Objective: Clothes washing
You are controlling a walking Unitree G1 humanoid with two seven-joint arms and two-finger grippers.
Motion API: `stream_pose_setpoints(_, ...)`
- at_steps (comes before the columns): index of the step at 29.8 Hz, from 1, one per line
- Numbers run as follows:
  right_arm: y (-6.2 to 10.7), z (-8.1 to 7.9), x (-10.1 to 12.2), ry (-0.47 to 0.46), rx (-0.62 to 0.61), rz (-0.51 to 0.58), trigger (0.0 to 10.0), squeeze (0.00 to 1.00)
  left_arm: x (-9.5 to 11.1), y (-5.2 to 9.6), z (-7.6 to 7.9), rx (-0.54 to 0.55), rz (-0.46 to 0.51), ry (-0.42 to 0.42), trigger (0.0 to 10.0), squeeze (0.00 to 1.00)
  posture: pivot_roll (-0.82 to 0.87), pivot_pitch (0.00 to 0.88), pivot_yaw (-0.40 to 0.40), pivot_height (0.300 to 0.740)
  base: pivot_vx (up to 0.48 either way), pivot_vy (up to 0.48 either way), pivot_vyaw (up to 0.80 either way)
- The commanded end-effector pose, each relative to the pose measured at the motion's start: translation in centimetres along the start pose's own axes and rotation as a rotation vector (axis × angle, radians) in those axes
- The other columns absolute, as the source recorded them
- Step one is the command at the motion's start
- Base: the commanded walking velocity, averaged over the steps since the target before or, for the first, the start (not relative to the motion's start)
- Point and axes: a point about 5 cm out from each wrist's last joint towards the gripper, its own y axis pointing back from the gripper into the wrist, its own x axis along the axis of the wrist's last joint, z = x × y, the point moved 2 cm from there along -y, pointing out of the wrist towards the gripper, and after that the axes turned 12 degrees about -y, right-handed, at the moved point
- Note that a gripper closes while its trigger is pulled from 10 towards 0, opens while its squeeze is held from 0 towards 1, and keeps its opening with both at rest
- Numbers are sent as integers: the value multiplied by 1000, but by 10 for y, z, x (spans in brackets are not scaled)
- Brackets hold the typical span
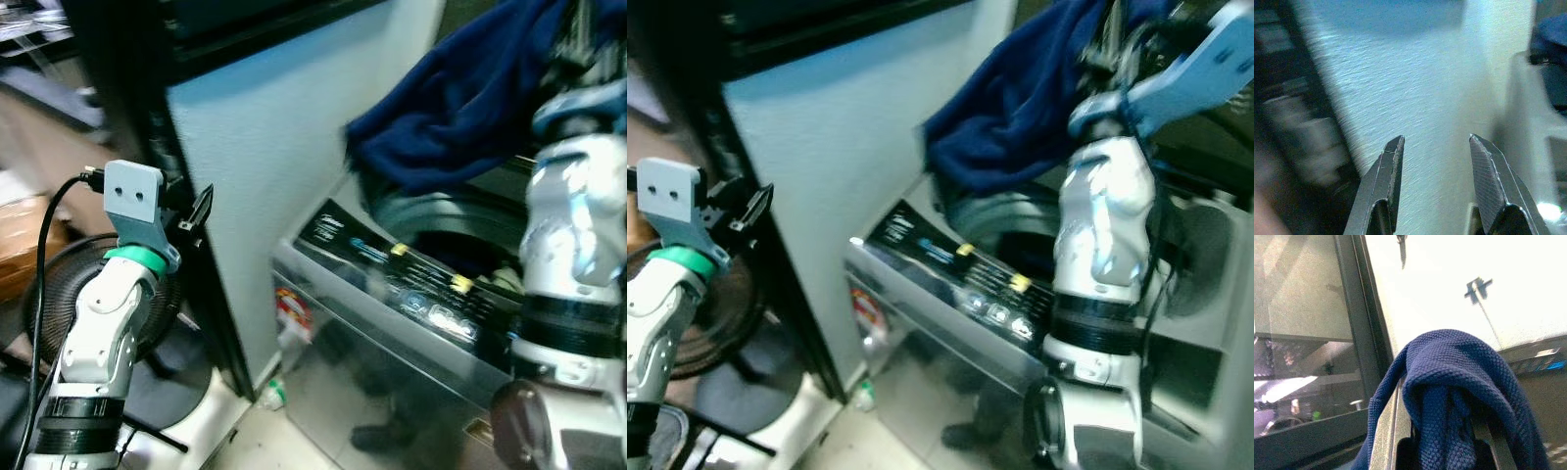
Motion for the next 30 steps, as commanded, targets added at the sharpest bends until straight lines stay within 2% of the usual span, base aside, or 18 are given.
stream_pose_setpoints(1,10,-10,-29,20,67,-147,10000,0,-2,4,-4,22,-13,2,10000,0,109,0,68,740,0,0,-800)
stream_pose_setpoints(2,16,-16,-41,44,108,-219,10000,0,-2,5,-7,35,-17,14,10000,0,109,0,68,740,0,0,-800)
stream_pose_setpoints(3,16,-16,-41,44,108,-219,10000,0,-2,5,-7,35,-17,14,10000,0,109,0,68,740,0,0,-800)
stream_pose_setpoints(5,30,-26,-66,82,190,-375,10000,0,-1,7,-11,58,-20,35,10000,0,103,0,63,740,0,0,-800)
stream_pose_setpoints(6,30,-26,-66,82,190,-375,10000,0,-1,7,-11,58,-20,35,10000,0,103,0,63,740,0,0,-800)
stream_pose_setpoints(8,53,-42,-93,53,310,-550,10000,0,0,10,-15,84,-12,48,10000,0,98,0,55,740,0,0,-800)
stream_pose_setpoints(12,62,-47,-101,30,366,-625,10000,0,-1,11,-13,88,-13,51,10000,0,91,7,42,740,0,0,-800)
stream_pose_setpoints(15,63,-48,-102,28,374,-640,10000,0,-1,11,-12,89,-15,52,10000,0,91,7,42,740,0,0,-800)
stream_pose_setpoints(16,76,-55,-111,29,480,-739,10000,0,-2,13,-10,87,-15,54,10000,0,86,12,36,740,0,0,-800)
stream_pose_setpoints(17,76,-55,-111,29,480,-739,10000,0,-2,13,-10,87,-15,54,10000,0,86,12,36,740,0,0,-800)
stream_pose_setpoints(18,85,-60,-115,32,545,-785,10000,0,-2,13,-10,88,-16,55,10000,0,86,12,36,740,0,0,-800)
stream_pose_setpoints(19,85,-60,-115,32,545,-785,10000,0,-2,13,-10,88,-16,55,10000,0,86,12,36,740,0,0,-800)
stream_pose_setpoints(20,93,-64,-118,28,592,-827,10000,0,-2,14,-10,90,-17,56,10000,0,86,12,36,740,0,0,-800)
stream_pose_setpoints(23,99,-68,-122,13,608,-856,10000,0,-3,16,-9,93,-22,60,10000,0,77,15,26,740,0,0,-800)
stream_pose_setpoints(24,105,-72,-125,8,626,-883,10000,0,-4,18,-9,97,-28,70,10000,0,77,15,26,740,0,0,0)
stream_pose_setpoints(27,105,-72,-125,8,626,-883,10000,0,-4,18,-9,97,-28,70,10000,0,77,15,26,740,0,0,0)
stream_pose_setpoints(30,111,-75,-133,1,617,-943,10000,0,-4,20,-8,102,-36,71,10000,0,76,19,16,740,0,0,0)
